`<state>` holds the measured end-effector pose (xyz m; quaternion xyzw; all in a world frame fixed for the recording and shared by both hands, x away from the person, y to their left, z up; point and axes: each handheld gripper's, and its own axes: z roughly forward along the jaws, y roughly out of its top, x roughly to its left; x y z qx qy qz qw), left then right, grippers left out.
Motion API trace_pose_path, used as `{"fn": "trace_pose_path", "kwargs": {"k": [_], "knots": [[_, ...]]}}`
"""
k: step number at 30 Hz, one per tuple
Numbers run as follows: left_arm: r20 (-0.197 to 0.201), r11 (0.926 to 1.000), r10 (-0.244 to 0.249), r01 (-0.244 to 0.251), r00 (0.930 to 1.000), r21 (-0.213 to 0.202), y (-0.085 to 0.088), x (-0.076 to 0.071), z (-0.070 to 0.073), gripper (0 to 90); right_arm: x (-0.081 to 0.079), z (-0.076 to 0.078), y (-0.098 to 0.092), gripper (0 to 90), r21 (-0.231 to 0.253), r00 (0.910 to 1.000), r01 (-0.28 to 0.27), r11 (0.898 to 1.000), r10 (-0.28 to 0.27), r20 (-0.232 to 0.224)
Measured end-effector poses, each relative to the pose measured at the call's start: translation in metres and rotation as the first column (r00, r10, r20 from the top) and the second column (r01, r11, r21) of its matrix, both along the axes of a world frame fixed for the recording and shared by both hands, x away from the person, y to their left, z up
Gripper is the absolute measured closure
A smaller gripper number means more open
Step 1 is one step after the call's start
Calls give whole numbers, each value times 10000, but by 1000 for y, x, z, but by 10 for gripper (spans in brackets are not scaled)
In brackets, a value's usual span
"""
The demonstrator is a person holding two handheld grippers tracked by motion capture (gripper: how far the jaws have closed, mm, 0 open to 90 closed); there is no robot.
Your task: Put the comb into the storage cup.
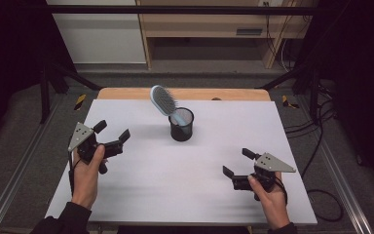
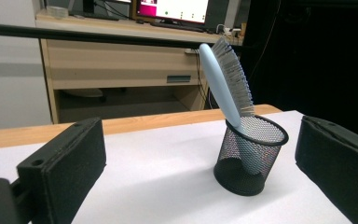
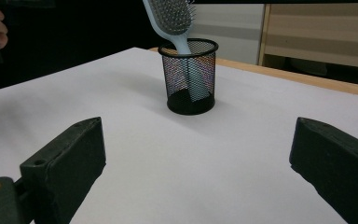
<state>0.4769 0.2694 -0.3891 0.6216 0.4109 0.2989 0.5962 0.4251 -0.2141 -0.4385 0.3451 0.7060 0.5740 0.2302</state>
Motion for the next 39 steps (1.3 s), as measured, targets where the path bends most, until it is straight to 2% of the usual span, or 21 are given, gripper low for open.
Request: {"fn": "trace_pose_path", "kwargs": {"k": [8,17,22,26,28,30,36,39], "knots": [[287,9995,-102,94,9995,298,11,-9,6,15,0,-1,1,44,-224,9995,177,9996,-171,268],[456,9999,44,-52,9990,163,27,-17,5,14,1,-3,-5,60,-288,9980,459,9985,-446,456],[702,9991,-43,13,9975,428,37,-22,5,13,1,-2,-13,60,60,9968,697,9975,-699,379],[738,9993,67,-94,9972,357,45,-26,5,13,3,2,-23,57,332,9947,937,9950,-950,393],[771,9989,-40,3,9970,468,48,-29,5,13,3,5,-27,56,475,9939,1028,9936,-1046,354],[855,9977,-9,-48,9963,669,50,-31,5,13,3,6,-30,55,426,9934,1068,9934,-1084,378],[835,9982,-118,68,9964,589,55,-37,4,13,-2,4,-38,53,181,9938,1039,9944,-1045,387],[867,9985,-9,-39,9962,552,58,-40,2,12,-4,1,-41,50,99,9935,1047,9945,-1051,431]]}}
